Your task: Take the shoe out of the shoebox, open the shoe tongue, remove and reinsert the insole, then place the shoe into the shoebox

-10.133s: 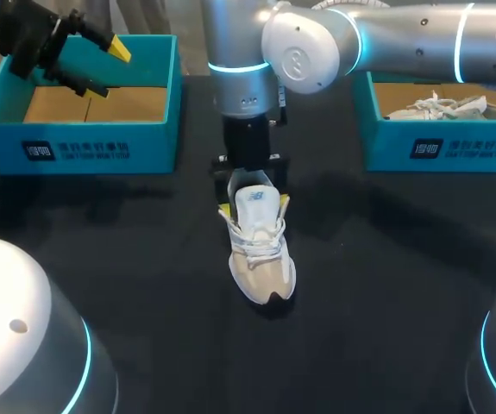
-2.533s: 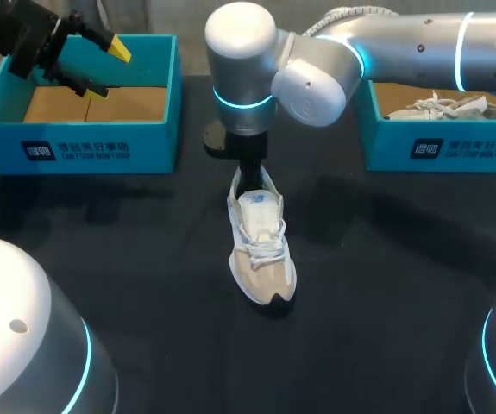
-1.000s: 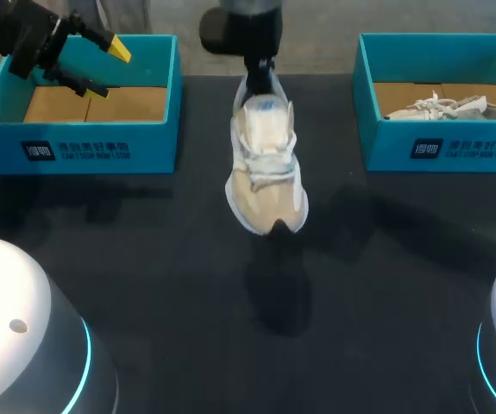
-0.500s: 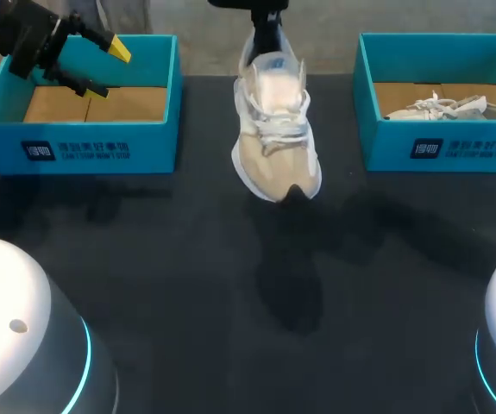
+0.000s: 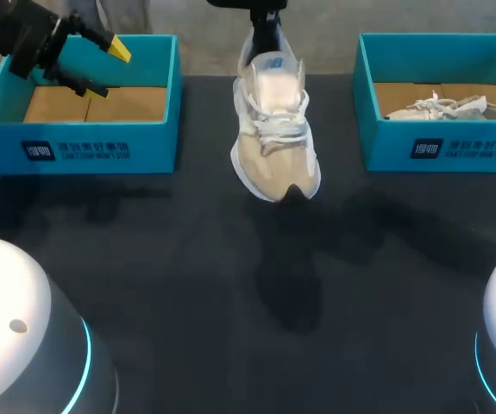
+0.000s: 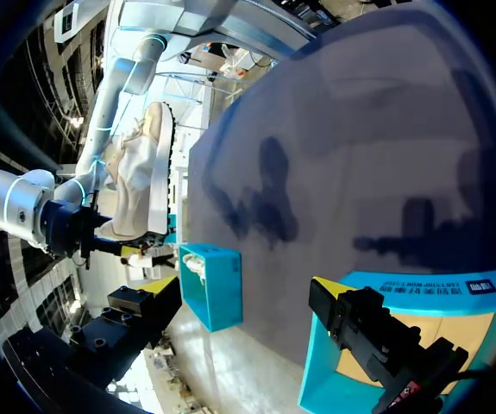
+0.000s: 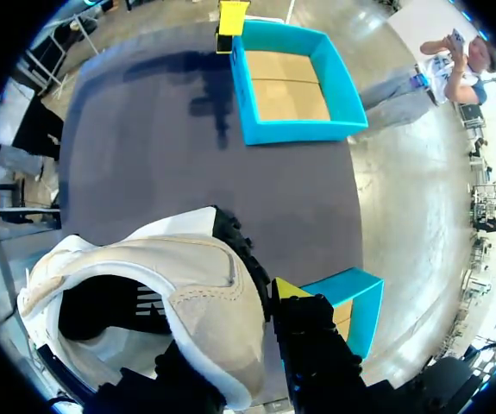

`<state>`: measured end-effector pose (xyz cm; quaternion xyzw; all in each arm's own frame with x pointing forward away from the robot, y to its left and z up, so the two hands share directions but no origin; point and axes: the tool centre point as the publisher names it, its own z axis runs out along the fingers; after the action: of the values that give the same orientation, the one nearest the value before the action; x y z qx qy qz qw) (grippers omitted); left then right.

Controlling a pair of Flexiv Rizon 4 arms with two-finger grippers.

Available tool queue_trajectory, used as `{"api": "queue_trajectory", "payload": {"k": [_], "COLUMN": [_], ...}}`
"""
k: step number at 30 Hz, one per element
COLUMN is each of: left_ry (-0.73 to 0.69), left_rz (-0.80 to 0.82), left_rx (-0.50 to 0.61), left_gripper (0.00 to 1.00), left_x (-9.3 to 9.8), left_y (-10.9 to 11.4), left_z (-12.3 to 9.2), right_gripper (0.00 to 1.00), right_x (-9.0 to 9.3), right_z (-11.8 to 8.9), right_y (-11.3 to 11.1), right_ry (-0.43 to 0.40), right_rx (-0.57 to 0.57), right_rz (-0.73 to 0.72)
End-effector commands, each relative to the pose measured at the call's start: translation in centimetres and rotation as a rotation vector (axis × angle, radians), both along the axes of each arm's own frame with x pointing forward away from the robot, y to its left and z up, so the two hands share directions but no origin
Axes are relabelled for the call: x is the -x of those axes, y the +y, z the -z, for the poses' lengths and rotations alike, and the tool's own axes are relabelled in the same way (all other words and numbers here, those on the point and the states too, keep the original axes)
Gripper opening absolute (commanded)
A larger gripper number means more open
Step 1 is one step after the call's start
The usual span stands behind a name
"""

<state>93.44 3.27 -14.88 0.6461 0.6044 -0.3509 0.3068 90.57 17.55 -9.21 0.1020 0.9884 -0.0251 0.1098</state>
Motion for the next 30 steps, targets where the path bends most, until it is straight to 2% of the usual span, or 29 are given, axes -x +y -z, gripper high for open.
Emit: {"api": "queue_trajectory", "payload": {"k": [1,4,8,10,11,13,14,16,17,19,20,30], "left_ry": [0.000,0.000,0.000,0.000,0.000,0.000,0.000,0.000,0.000,0.000,0.000,0.000], "left_rz": [0.000,0.000,0.000,0.000,0.000,0.000,0.000,0.000,0.000,0.000,0.000,0.000], "left_rx": [-0.003,-0.003,-0.003,-0.003,-0.003,-0.003,-0.003,-0.003,-0.003,-0.003,-0.003,-0.003], "left_gripper": [1.00,1.00,1.00,1.00,1.00,1.00,1.00,1.00,1.00,1.00,1.00,1.00], "left_x": [0.0,0.0,0.0,0.0,0.0,0.0,0.0,0.0,0.0,0.0,0.0,0.0], "left_y": [0.0,0.0,0.0,0.0,0.0,0.0,0.0,0.0,0.0,0.0,0.0,0.0], "left_z": [0.0,0.0,0.0,0.0,0.0,0.0,0.0,0.0,0.0,0.0,0.0,0.0], "right_gripper": [0.00,0.00,0.00,0.00,0.00,0.00,0.00,0.00,0.00,0.00,0.00,0.00], "right_x": [0.0,0.0,-1.9,-2.0,-3.1,-3.2,-4.2,-4.6,-5.6,-5.9,-6.9,-11.1], "right_z": [-0.2,-0.2,-0.1,-0.1,-0.1,-0.1,-0.1,-0.1,0.0,0.0,0.0,0.5], "right_y": [-0.1,-0.1,-1.6,-1.8,-3.1,-3.3,-4.8,-5.4,-7.0,-7.5,-9.3,-17.7], "right_ry": [0.002,0.002,0.001,0.002,0.005,0.005,0.010,0.012,0.012,0.007,0.001,0.008], "right_rx": [-0.001,-0.001,-0.008,-0.008,-0.007,-0.007,-0.002,0.003,0.014,0.017,0.018,0.071], "right_rz": [-0.001,-0.001,0.007,0.007,0.005,0.004,-0.004,-0.006,-0.011,-0.008,-0.001,0.012]}}
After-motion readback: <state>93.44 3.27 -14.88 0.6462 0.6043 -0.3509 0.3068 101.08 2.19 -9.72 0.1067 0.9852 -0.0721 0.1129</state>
